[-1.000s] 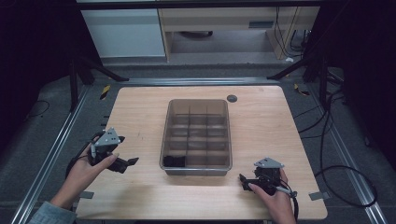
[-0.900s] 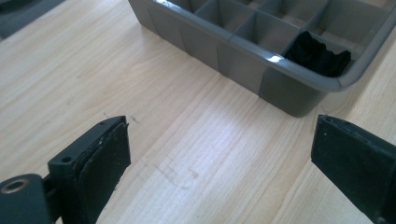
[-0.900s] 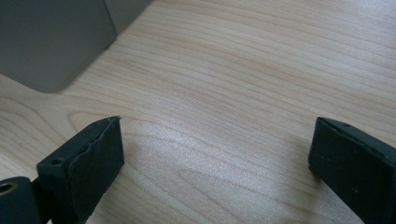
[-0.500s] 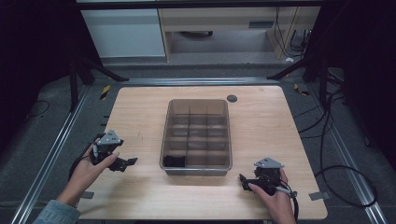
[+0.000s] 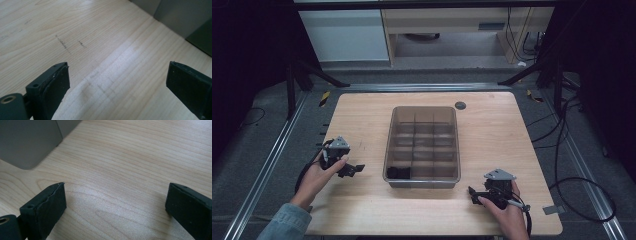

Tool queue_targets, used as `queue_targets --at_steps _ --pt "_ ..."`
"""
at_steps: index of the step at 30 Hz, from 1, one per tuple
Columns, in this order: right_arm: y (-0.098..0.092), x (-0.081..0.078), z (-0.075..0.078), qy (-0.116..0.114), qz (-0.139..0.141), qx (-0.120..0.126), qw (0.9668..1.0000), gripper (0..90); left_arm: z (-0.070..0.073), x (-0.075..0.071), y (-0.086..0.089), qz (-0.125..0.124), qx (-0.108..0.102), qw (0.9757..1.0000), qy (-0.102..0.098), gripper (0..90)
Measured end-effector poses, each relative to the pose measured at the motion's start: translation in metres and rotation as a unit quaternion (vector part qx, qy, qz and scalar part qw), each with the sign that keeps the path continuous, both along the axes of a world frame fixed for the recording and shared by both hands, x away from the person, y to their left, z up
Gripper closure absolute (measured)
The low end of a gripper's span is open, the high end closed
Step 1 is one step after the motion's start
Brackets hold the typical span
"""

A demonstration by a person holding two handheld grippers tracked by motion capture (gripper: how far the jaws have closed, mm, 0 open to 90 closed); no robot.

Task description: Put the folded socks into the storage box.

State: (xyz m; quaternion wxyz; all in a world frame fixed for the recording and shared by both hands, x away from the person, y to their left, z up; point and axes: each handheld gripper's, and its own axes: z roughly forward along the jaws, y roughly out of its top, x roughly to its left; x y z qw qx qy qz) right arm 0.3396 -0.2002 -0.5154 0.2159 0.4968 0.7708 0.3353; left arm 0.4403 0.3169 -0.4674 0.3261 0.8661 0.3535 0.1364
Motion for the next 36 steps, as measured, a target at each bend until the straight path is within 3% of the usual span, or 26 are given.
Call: queue_targets --at_steps 6,9,11,13,19,23,24,27,36 --pt "0.000 0.000 0.000 0.000 0.001 0.000 1.0000 3.4 -0.008 0.016 -0.006 0.011 0.000 0.9999 0.006 4.2" --pt "0.000 0.000 0.000 0.000 0.001 0.000 1.0000 3.4 -0.010 0.019 -0.007 0.011 -0.001 0.9999 -0.002 4.6" --pt "0.000 0.000 0.000 0.000 0.001 0.000 1.0000 3.4 -0.015 0.024 -0.007 0.016 0.008 0.9998 0.000 4.5" --pt "0.000 0.000 0.000 0.000 0.001 0.001 1.0000 3.4 -0.021 0.029 -0.006 0.019 -0.007 0.9998 0.006 4.3" --pt "0.000 0.000 0.000 0.000 0.002 0.000 1.0000 3.3 -0.027 0.033 -0.010 0.019 -0.011 0.9998 0.003 4.0" --pt "0.000 0.001 0.000 0.000 0.001 0.001 1.0000 3.2 -0.034 0.035 -0.012 0.018 -0.001 0.9998 0.001 3.8" --pt "0.000 0.001 0.000 0.000 0.001 0.000 1.0000 3.3 -0.037 0.035 -0.012 0.016 -0.004 0.9997 -0.015 2.2" --pt "0.000 0.001 0.000 0.000 0.002 0.000 1.0000 3.3 -0.041 0.033 -0.012 0.024 -0.018 0.9991 -0.031 1.3" --pt "0.001 0.000 0.000 0.000 -0.001 -0.001 1.0000 3.3 -0.041 0.034 -0.012 0.022 -0.016 0.9992 -0.028 0.0"
